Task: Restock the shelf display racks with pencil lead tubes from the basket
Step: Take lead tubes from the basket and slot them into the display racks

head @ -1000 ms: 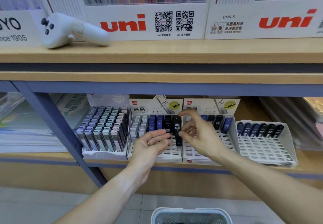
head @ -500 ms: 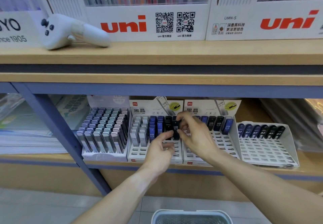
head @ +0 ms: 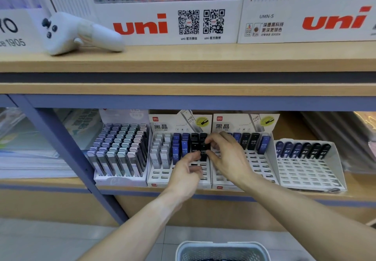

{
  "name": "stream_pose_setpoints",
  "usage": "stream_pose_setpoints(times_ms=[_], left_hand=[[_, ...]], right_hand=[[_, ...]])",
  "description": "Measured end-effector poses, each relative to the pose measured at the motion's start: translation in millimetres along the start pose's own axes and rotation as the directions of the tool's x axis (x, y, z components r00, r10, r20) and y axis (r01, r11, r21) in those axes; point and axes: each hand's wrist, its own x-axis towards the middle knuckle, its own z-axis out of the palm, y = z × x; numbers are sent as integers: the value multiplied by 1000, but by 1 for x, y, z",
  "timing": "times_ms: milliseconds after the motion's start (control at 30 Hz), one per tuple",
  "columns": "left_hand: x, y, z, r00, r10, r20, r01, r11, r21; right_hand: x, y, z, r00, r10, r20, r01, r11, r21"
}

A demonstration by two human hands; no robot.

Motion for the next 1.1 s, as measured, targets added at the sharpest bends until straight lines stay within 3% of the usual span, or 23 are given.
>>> stream_pose_setpoints(times_ms=[267, 400, 533, 600, 700, 833, 1100], left_hand=[[-10, -4, -4, 995, 97, 8, -97, 995, 19], [-35, -14, -5, 987, 143, 71, -151, 980, 131], [-72, -49, -1, 963, 140, 228, -211, 922, 325], [-92, -72, 7, 943, 95, 320, -235, 871, 432], [-115, -112, 21, 903, -30, 429, -235, 801, 551], [-120, -161, 41, 823, -232, 518, -225, 705, 672], [-102, -224, 80, 783, -437, 443, -111, 602, 791]], right_hand=[[-30, -13, -15, 999, -19, 32, 19, 1000, -12], [-69, -24, -28, 988, -25, 150, 23, 1000, 16], [-129, -27, -38, 940, 6, 340, -22, 999, 44], [-167, -21, -37, 874, 56, 483, -78, 997, 26], [-225, -2, -22, 702, 179, 689, -148, 983, -105], [-276, 28, 11, 459, 366, 810, -269, 926, -266], [-296, 49, 94, 340, 472, 813, -515, 817, -260]])
